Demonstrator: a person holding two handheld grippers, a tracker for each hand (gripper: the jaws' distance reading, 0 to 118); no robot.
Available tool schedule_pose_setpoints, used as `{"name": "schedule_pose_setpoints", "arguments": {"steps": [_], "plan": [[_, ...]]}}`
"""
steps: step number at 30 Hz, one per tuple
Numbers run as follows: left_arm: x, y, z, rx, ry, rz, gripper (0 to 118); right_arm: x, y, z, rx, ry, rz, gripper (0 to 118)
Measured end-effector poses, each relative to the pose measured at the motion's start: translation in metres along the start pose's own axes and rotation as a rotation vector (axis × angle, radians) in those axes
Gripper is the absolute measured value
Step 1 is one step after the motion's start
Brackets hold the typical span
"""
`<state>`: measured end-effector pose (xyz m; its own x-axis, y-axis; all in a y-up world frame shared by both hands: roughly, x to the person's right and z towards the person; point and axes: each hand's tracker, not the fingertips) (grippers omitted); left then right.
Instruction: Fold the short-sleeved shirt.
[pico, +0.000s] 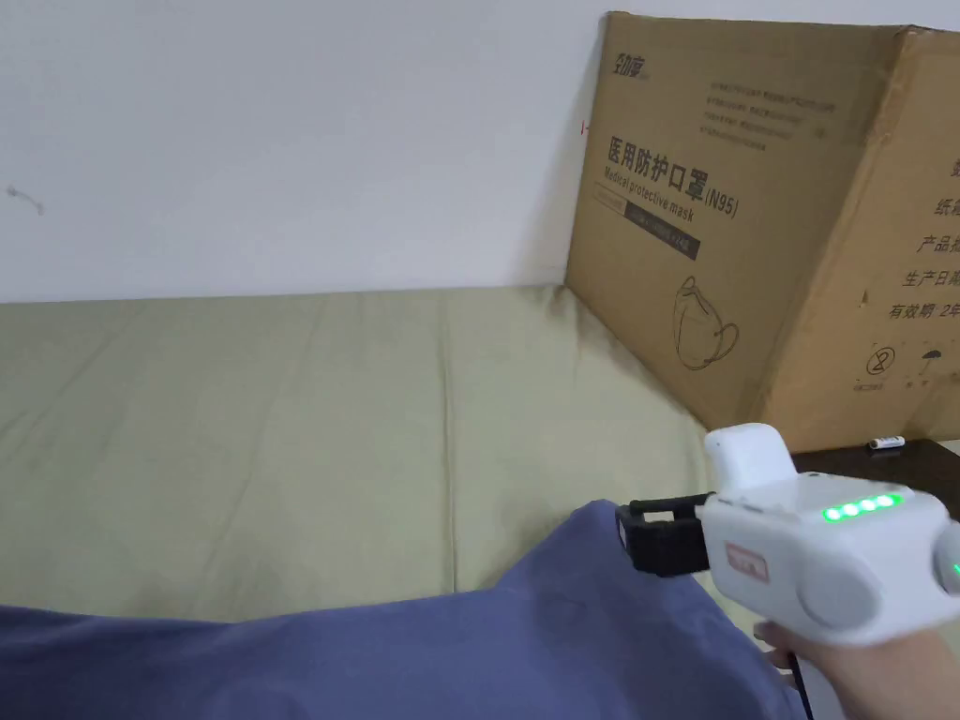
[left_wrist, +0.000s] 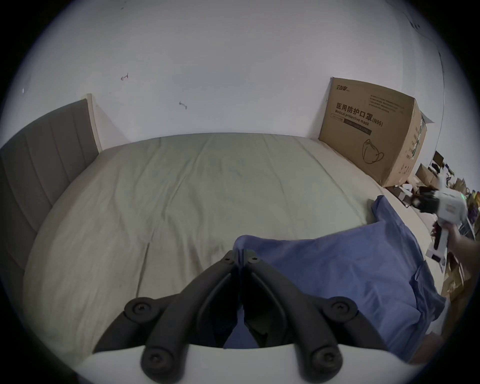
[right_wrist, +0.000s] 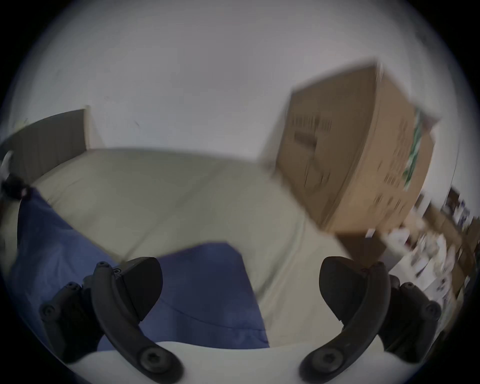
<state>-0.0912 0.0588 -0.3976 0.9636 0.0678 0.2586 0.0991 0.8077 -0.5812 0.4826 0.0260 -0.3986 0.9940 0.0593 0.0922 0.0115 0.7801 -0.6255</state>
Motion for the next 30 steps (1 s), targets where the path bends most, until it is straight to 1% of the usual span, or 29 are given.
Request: {"name": "schedule_pose_setpoints", "arguments": {"steps": [1, 2, 3, 4, 5, 6, 8, 9, 10, 11, 12, 13, 14, 15, 16, 17, 18, 19, 21, 23, 25, 28, 30], "plan": [[-0.001, 0.001, 0.000, -0.001, 0.006, 0.005, 2, 0.008, 0.005, -0.021, -0.092, 0.024, -0.054, 118], [-0.002, 0.003, -0.003, -0.004, 0.013, 0.014, 2, 0.016, 0.008, -0.041, -0.208, 0.025, -0.117, 118], [-0.004, 0.004, -0.004, -0.014, 0.019, 0.025, 2, 0.014, 0.007, -0.053, -0.294, -0.001, -0.148, 118], [-0.006, 0.004, -0.005, -0.018, 0.024, 0.035, 2, 0.017, 0.006, -0.064, -0.334, -0.034, -0.172, 118], [-0.008, 0.002, -0.006, -0.021, 0.030, 0.042, 2, 0.019, 0.005, -0.074, -0.363, -0.033, -0.179, 117], [-0.010, 0.001, -0.010, -0.024, 0.033, 0.047, 2, 0.018, 0.004, -0.080, -0.402, -0.031, -0.153, 115], [-0.012, -0.002, -0.013, -0.039, 0.050, 0.042, 2, 0.005, 0.002, -0.087, -0.444, -0.032, -0.020, 108], [-0.014, -0.004, -0.015, -0.054, 0.064, 0.036, 2, 0.000, 0.001, -0.086, -0.441, -0.040, 0.016, 106], [-0.015, -0.005, -0.020, -0.067, 0.079, 0.030, 2, 0.000, 0.003, -0.082, -0.422, -0.048, -0.012, 98], [-0.017, -0.007, -0.022, -0.079, 0.091, 0.026, 2, -0.006, 0.010, -0.079, -0.433, -0.035, -0.025, 86], [-0.019, -0.009, -0.024, -0.081, 0.094, 0.027, 2, -0.008, 0.011, -0.072, -0.421, -0.001, -0.060, 60], [-0.021, -0.010, -0.025, -0.084, 0.099, 0.026, 2, -0.011, 0.011, -0.065, -0.391, 0.003, -0.056, 22], [-0.021, -0.012, -0.026, -0.090, 0.111, 0.028, 2, -0.012, 0.011, -0.057, -0.362, 0.029, -0.052, 0], [-0.023, -0.012, -0.026, -0.097, 0.111, 0.038, 2, -0.007, 0.012, -0.052, -0.371, 0.075, -0.089, 0], [-0.024, -0.013, -0.024, -0.102, 0.108, 0.050, 2, -0.006, 0.012, -0.044, -0.347, 0.059, -0.092, 0], [-0.024, -0.013, -0.023, -0.104, 0.113, 0.053, 2, -0.004, 0.011, -0.036, -0.332, 0.095, -0.143, 0], [-0.022, -0.013, -0.019, -0.105, 0.120, 0.055, 2, -0.001, 0.011, -0.024, -0.290, 0.094, -0.187, 0], [-0.021, -0.013, -0.015, -0.103, 0.122, 0.054, 2, 0.003, 0.012, -0.013, -0.248, 0.084, -0.211, 0], [-0.020, -0.008, 0.000, -0.085, 0.120, 0.051, 2, 0.009, 0.019, 0.020, -0.152, 0.083, -0.226, 0], [-0.015, 0.003, 0.020, -0.060, 0.124, 0.050, 2, 0.012, 0.029, 0.055, -0.099, 0.091, -0.195, 0], [-0.012, 0.020, 0.044, -0.029, 0.109, 0.053, 2, 0.014, 0.045, 0.092, -0.062, 0.073, -0.160, 0], [-0.005, 0.053, 0.088, 0.049, 0.096, 0.030, 2, 0.016, 0.075, 0.150, -0.020, 0.087, -0.172, 0], [0.000, 0.079, 0.118, 0.086, 0.087, 0.022, 2, 0.018, 0.099, 0.187, 0.032, 0.072, -0.157, 0]]}}
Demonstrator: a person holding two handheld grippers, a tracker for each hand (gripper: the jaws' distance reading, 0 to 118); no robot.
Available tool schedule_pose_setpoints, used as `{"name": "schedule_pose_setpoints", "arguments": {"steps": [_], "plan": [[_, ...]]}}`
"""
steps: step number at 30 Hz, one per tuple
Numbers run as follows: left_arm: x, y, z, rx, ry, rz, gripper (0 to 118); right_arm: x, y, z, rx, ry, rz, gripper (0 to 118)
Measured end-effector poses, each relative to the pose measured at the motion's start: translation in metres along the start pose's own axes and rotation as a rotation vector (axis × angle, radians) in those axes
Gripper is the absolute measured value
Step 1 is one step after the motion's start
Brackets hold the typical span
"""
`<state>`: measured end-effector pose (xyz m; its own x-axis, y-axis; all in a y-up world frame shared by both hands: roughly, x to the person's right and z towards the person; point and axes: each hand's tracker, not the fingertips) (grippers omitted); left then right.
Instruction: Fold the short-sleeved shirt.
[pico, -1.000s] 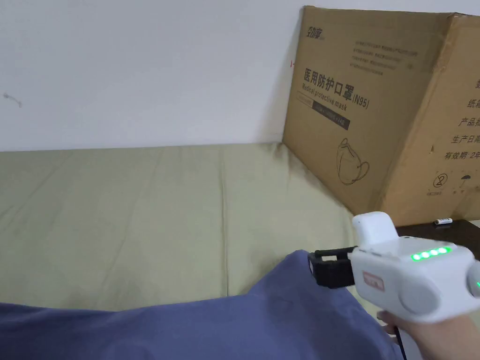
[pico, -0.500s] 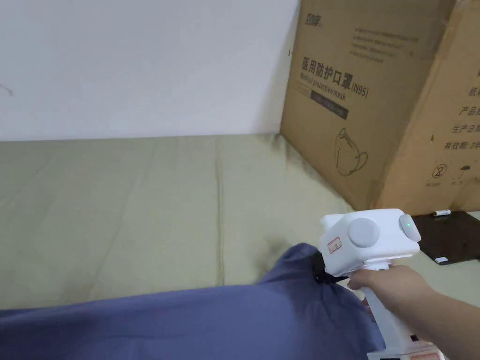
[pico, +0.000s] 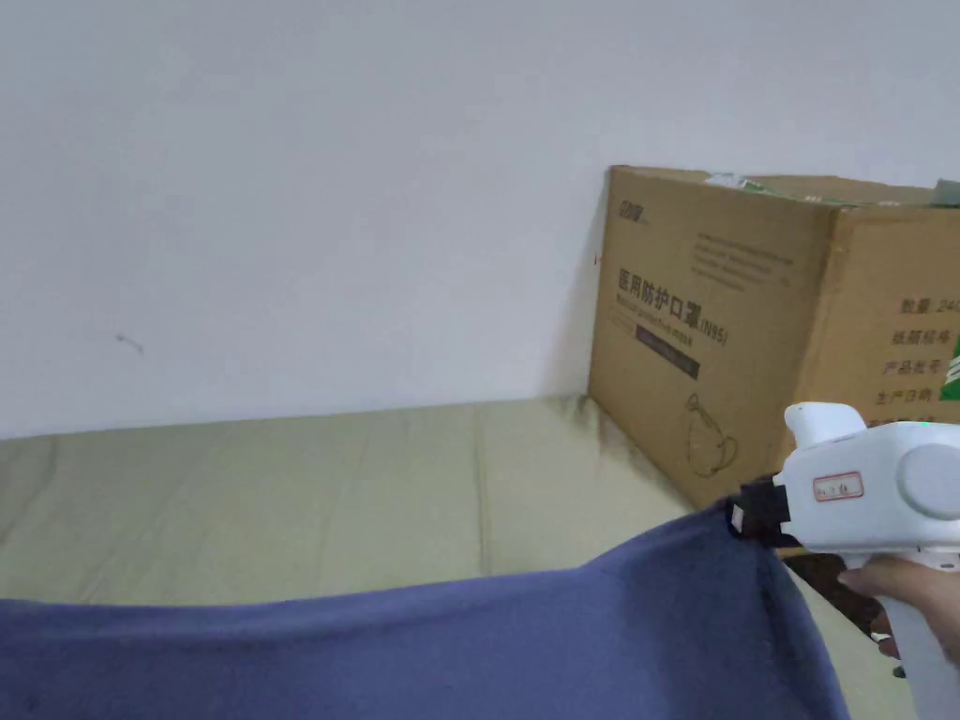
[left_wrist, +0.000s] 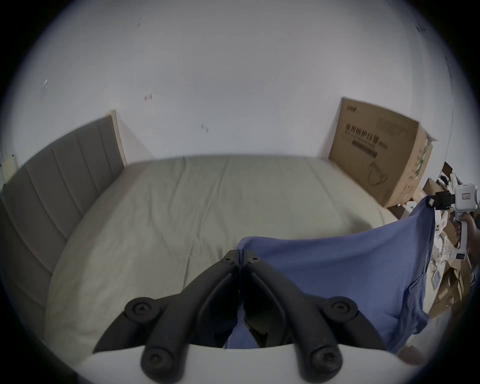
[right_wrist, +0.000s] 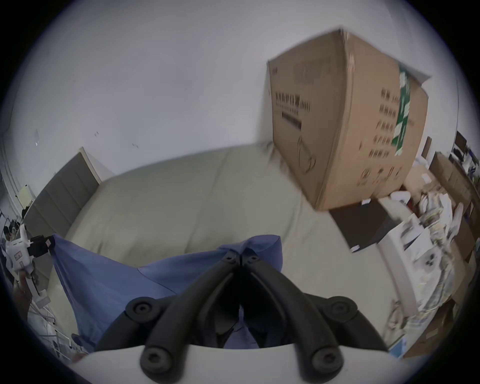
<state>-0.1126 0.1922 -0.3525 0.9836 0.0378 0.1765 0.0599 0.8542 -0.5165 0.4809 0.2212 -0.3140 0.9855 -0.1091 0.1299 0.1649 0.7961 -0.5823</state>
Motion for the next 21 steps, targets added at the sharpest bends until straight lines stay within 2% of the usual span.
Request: {"name": "schedule_pose_setpoints", "arguments": {"steps": [9, 17, 21], "plan": [[-0.002, 0.137, 0.071, 0.196, 0.039, -0.063, 2, -0.040, 0.145, 0.104, 0.264, -0.043, 0.072, 0], [-0.004, 0.262, 0.069, 0.360, 0.128, -0.034, 2, -0.079, 0.276, 0.121, 0.453, -0.094, 0.039, 0], [-0.004, 0.307, 0.058, 0.403, 0.162, -0.019, 2, -0.101, 0.324, 0.130, 0.543, -0.146, 0.067, 0]]}}
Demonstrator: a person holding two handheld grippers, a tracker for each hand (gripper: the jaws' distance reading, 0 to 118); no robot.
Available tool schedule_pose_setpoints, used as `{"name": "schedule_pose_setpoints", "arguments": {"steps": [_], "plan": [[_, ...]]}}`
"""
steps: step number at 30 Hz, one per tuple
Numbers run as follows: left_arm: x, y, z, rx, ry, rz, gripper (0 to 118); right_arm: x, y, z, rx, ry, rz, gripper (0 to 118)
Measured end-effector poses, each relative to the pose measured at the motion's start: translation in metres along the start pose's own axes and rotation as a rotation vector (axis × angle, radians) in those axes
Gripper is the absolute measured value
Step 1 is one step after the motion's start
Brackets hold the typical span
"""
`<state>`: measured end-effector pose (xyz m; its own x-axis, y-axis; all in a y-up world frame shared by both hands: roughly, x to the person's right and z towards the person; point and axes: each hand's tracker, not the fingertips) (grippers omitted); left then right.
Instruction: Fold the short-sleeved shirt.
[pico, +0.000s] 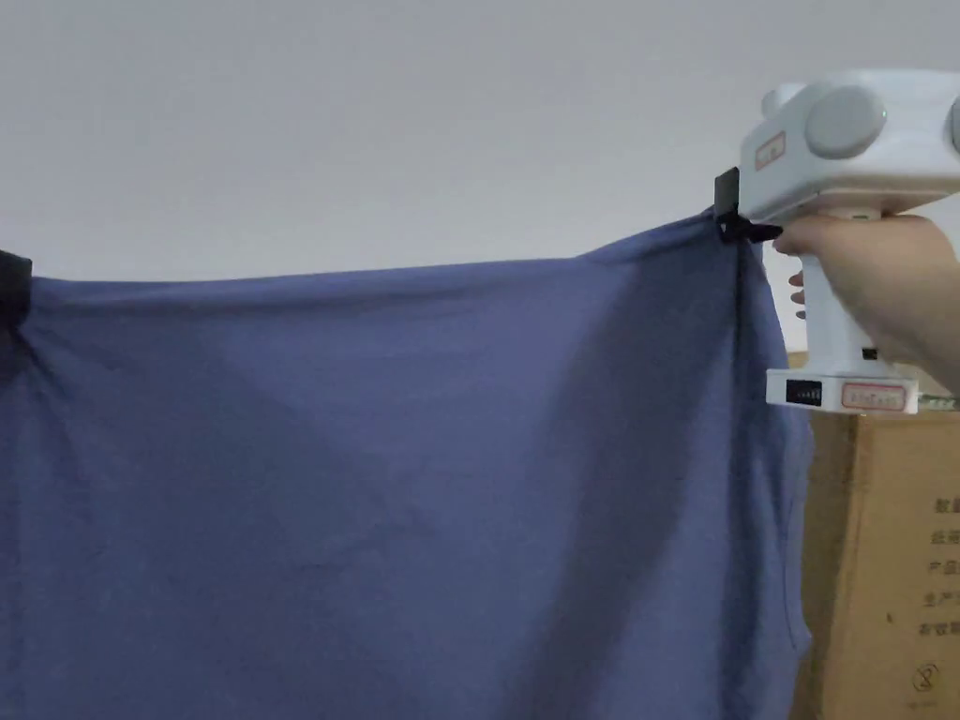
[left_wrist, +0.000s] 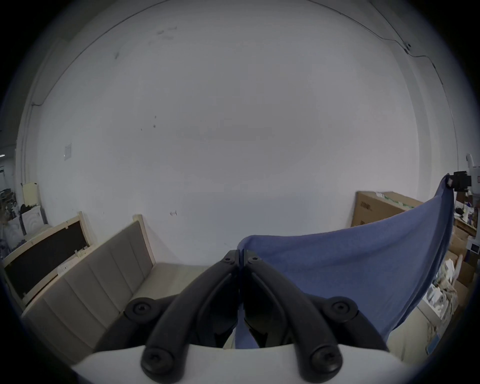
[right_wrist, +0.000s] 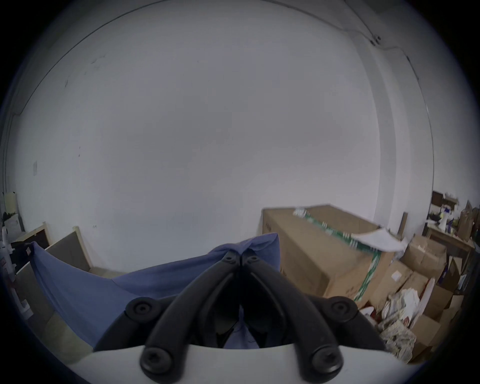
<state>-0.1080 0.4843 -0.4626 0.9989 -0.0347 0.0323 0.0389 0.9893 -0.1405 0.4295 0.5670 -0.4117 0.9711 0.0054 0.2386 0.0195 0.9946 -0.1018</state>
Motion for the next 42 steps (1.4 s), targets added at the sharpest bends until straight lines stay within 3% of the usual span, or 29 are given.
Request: {"name": "schedule_pose_setpoints", "arguments": {"steps": [5, 10, 13, 16, 21, 24, 28, 30, 32, 40, 41, 42], "plan": [[0.006, 0.014, -0.026, 0.072, 0.050, -0.047, 2, -0.021, 0.026, -0.008, 0.087, -0.049, 0.074, 0], [0.028, -0.044, -0.034, 0.016, 0.058, -0.062, 2, -0.023, -0.040, -0.038, 0.066, -0.035, 0.074, 0], [0.029, -0.119, -0.039, -0.097, 0.036, -0.001, 2, -0.016, -0.143, -0.047, -0.039, -0.020, 0.040, 0], [0.024, -0.221, -0.033, -0.269, -0.014, 0.113, 2, 0.000, -0.275, -0.037, -0.243, 0.053, -0.074, 0], [0.029, -0.401, 0.029, -0.598, -0.084, 0.031, 2, 0.028, -0.485, 0.029, -0.665, 0.072, -0.006, 0], [0.020, -0.469, 0.085, -0.712, -0.119, 0.045, 2, 0.050, -0.561, 0.104, -0.788, 0.100, 0.011, 0], [0.002, -0.505, 0.164, -0.750, -0.149, 0.012, 2, 0.091, -0.596, 0.194, -0.892, 0.134, -0.014, 0], [-0.007, -0.512, 0.203, -0.748, -0.191, -0.015, 2, 0.110, -0.602, 0.235, -0.887, 0.159, 0.052, 0], [-0.011, -0.518, 0.234, -0.745, -0.206, -0.025, 2, 0.128, -0.604, 0.267, -0.901, 0.188, 0.033, 0], [-0.008, -0.534, 0.290, -0.766, -0.270, -0.056, 4, 0.145, -0.610, 0.310, -0.907, 0.189, 0.000, 0], [-0.010, -0.531, 0.292, -0.764, -0.273, -0.053, 12, 0.143, -0.609, 0.309, -0.900, 0.191, -0.009, 0], [-0.014, -0.528, 0.293, -0.766, -0.276, -0.046, 35, 0.141, -0.607, 0.309, -0.894, 0.188, -0.027, 7]]}}
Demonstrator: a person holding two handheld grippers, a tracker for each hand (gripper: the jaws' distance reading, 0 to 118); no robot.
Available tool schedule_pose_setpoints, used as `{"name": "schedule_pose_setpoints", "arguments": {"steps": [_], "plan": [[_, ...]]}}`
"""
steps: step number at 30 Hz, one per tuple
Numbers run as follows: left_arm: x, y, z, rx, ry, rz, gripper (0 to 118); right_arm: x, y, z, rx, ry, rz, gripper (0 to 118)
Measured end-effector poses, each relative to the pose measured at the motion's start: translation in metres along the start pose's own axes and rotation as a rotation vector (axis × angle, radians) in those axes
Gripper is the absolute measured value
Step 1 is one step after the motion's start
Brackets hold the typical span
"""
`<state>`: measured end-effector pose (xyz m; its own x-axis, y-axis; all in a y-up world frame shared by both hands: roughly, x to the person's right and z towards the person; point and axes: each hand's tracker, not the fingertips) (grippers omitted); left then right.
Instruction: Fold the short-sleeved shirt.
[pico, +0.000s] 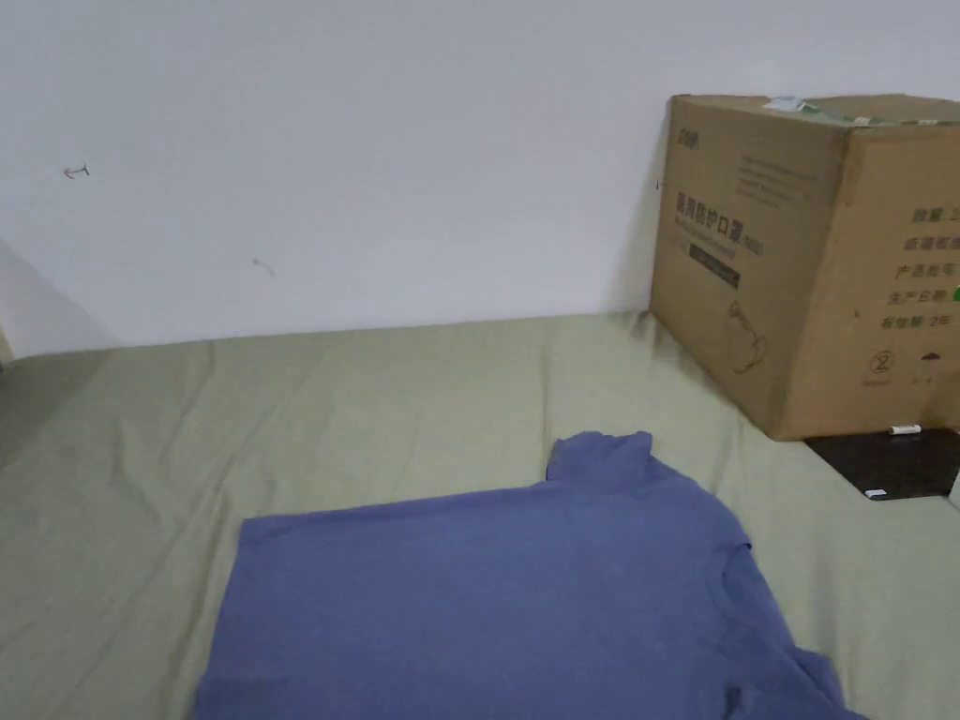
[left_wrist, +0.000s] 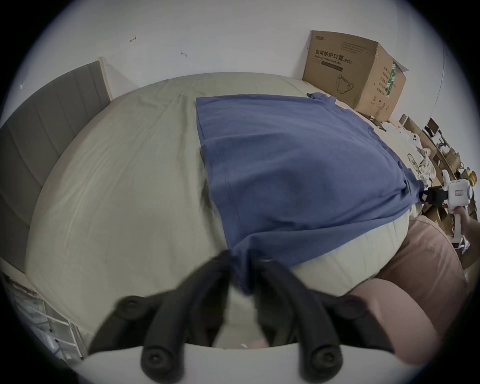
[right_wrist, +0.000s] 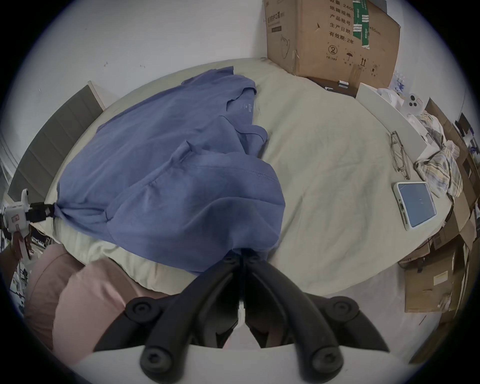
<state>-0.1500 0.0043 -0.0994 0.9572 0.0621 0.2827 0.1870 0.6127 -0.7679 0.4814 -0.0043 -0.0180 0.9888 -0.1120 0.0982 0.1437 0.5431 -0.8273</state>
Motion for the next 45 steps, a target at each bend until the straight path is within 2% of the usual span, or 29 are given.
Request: {"name": "schedule_pose_setpoints", "arguments": {"steps": [1, 2, 3, 4, 7, 10, 12, 13, 14, 15, 16, 17, 19, 20, 21, 24, 25, 26, 27, 28, 29, 30, 31, 32, 36, 39, 41, 43, 45], "plan": [[0.001, 0.002, 0.004, -0.013, -0.015, 0.014, 63, -0.002, 0.001, 0.003, 0.009, -0.007, -0.015, 31], [-0.001, 0.004, 0.009, -0.032, -0.022, 0.030, 97, -0.006, 0.003, 0.007, 0.025, -0.037, -0.031, 68], [-0.003, 0.005, 0.017, -0.029, -0.029, 0.034, 118, -0.008, 0.005, 0.014, 0.034, -0.053, -0.046, 108], [-0.007, 0.004, 0.031, 0.045, -0.002, 0.035, 111, -0.009, 0.006, 0.023, 0.064, -0.030, -0.062, 118], [0.008, 0.010, 0.067, 0.135, -0.048, 0.117, 110, -0.025, 0.011, 0.061, 0.264, 0.090, -0.140, 118], [0.019, 0.028, 0.106, 0.326, -0.095, 0.176, 114, -0.063, 0.018, 0.104, 0.445, 0.118, -0.140, 118], [0.042, 0.032, 0.132, 0.489, -0.059, 0.168, 108, -0.093, 0.017, 0.130, 0.636, 0.123, -0.075, 115], [0.054, 0.032, 0.145, 0.580, -0.043, 0.159, 93, -0.106, 0.014, 0.140, 0.733, 0.103, -0.054, 109], [0.071, 0.028, 0.158, 0.698, 0.009, 0.135, 64, -0.122, 0.012, 0.150, 0.832, 0.089, -0.042, 91], [0.086, 0.024, 0.168, 0.798, 0.059, 0.106, 15, -0.135, 0.011, 0.159, 0.900, 0.081, -0.042, 39], [0.098, 0.024, 0.176, 0.863, 0.119, 0.058, 1, -0.145, 0.012, 0.164, 0.934, 0.073, -0.047, 0], [0.090, 0.020, 0.173, 0.896, 0.161, 0.039, 1, -0.155, 0.017, 0.167, 0.931, 0.063, -0.062, 0], [0.085, 0.024, 0.179, 0.896, 0.092, 0.003, 0, -0.165, 0.023, 0.175, 0.919, 0.105, -0.066, 0], [0.079, 0.026, 0.175, 0.802, -0.009, 0.079, 0, -0.166, 0.028, 0.177, 0.887, 0.176, -0.032, 0], [0.088, 0.038, 0.176, 0.708, 0.017, 0.057, 1, -0.170, 0.031, 0.180, 0.865, 0.191, -0.003, 0], [0.060, 0.063, 0.144, 0.243, 0.047, 0.046, 1, -0.179, 0.033, 0.184, 0.849, 0.122, 0.069, 0], [0.049, 0.064, 0.128, 0.113, -0.002, 0.090, 1, -0.180, 0.030, 0.183, 0.846, 0.120, 0.074, 0], [0.036, 0.058, 0.109, 0.011, -0.062, 0.137, 1, -0.180, 0.031, 0.179, 0.837, 0.122, 0.082, 0], [0.025, 0.050, 0.093, 0.010, -0.073, 0.170, 3, -0.181, 0.029, 0.176, 0.821, 0.126, 0.092, 0], [0.018, 0.041, 0.079, -0.008, -0.071, 0.187, 19, -0.181, 0.028, 0.173, 0.802, 0.129, 0.095, 0], [0.009, 0.030, 0.062, -0.044, -0.013, 0.189, 57, -0.181, 0.027, 0.169, 0.778, 0.132, 0.094, 0], [0.004, 0.022, 0.044, -0.115, 0.031, 0.178, 110, -0.178, 0.028, 0.162, 0.750, 0.138, 0.083, 0], [0.002, 0.014, 0.032, -0.154, 0.060, 0.175, 118, -0.178, 0.027, 0.159, 0.732, 0.143, 0.073, 0], [0.001, 0.005, 0.022, -0.126, 0.079, 0.174, 110, -0.177, 0.026, 0.155, 0.713, 0.146, 0.063, 0], [-0.002, -0.009, -0.020, -0.161, 0.096, 0.175, 108, -0.170, 0.026, 0.138, 0.635, 0.142, 0.027, 0], [0.005, -0.011, -0.031, -0.087, 0.095, 0.151, 89, -0.164, 0.028, 0.128, 0.591, 0.136, 0.001, 0], [0.008, -0.010, -0.023, -0.027, 0.085, 0.058, 63, -0.159, 0.028, 0.124, 0.578, 0.123, -0.012, 0], [0.015, -0.014, -0.013, 0.012, 0.064, 0.022, 1, -0.148, 0.028, 0.121, 0.567, 0.114, -0.029, 0], [0.018, -0.012, 0.006, 0.081, 0.075, 0.032, 1, -0.133, 0.029, 0.116, 0.527, 0.085, -0.044, 0]]}}
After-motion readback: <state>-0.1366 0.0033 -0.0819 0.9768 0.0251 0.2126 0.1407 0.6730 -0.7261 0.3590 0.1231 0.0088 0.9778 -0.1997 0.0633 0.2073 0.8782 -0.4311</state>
